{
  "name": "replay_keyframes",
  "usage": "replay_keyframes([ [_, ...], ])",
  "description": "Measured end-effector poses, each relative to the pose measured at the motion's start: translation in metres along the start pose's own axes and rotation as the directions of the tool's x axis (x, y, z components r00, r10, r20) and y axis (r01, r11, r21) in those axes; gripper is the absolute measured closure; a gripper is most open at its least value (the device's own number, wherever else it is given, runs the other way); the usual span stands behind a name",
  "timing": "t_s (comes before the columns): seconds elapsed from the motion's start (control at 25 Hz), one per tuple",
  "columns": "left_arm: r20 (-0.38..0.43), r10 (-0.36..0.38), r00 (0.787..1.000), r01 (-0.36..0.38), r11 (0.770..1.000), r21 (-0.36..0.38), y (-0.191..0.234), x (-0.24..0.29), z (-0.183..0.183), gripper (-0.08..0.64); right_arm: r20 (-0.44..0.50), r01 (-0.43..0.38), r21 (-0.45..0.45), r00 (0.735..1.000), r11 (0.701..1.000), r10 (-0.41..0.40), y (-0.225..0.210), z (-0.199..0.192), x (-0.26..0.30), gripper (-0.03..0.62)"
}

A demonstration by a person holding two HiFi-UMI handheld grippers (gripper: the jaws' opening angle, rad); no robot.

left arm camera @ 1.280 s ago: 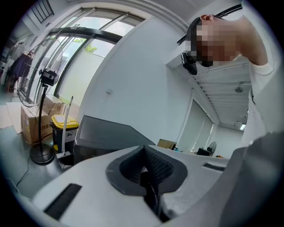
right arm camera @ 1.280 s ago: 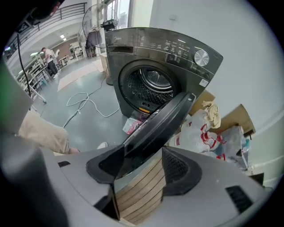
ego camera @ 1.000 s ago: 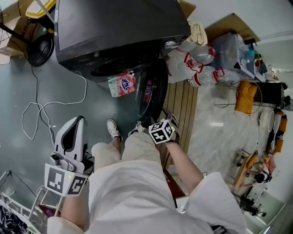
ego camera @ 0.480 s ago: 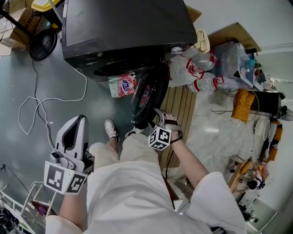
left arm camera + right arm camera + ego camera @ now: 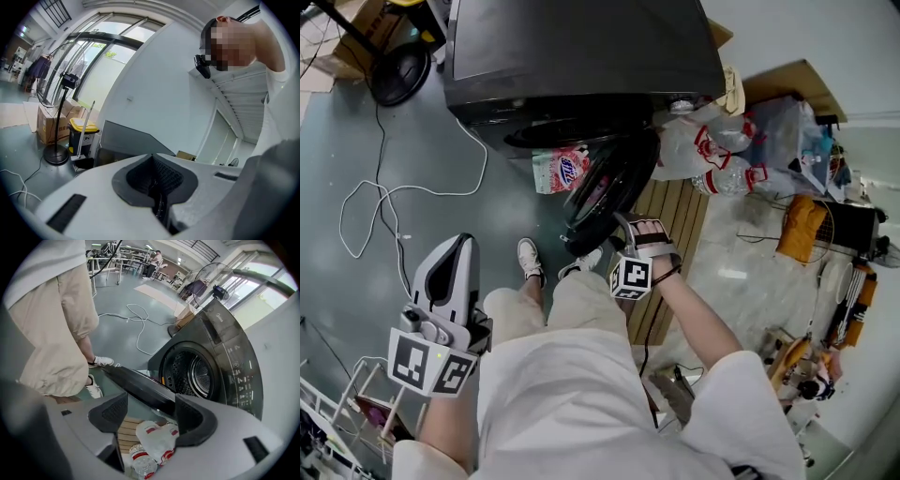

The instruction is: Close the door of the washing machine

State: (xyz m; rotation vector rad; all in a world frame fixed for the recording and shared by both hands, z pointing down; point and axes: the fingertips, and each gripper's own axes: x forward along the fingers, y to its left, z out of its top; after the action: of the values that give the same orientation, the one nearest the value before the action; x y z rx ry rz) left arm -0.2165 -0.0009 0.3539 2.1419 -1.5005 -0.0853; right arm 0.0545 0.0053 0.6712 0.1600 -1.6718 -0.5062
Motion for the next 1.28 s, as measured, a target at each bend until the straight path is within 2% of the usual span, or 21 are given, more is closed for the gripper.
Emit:
replay_keyframes([
  [0.4, 0.005, 0.057, 0.998, -0.057, 0.998, -0.017, 0.017, -0.014, -0.006, 0.556, 0.068, 0.052, 0.090, 0.996, 0.995, -0.059, -0.032, 0.038, 0.016, 0.304],
  [0.76, 0.010, 0.098, 0.995, -0.097, 0.995, -0.027, 0.034, -0.025, -0.011, 0.555, 0.086, 0.095, 0.158, 0.990, 0.983, -0.109, -0.055, 0.060, 0.028, 0.316],
  [1.28, -0.007, 0.110, 0.994, -0.110, 0.994, -0.025, 0.045, -0.029, -0.017, 0.556, 0.089, 0.176, 0.330, 0.972, 0.927, -0.217, -0.099, 0.091, 0.048, 0.316],
])
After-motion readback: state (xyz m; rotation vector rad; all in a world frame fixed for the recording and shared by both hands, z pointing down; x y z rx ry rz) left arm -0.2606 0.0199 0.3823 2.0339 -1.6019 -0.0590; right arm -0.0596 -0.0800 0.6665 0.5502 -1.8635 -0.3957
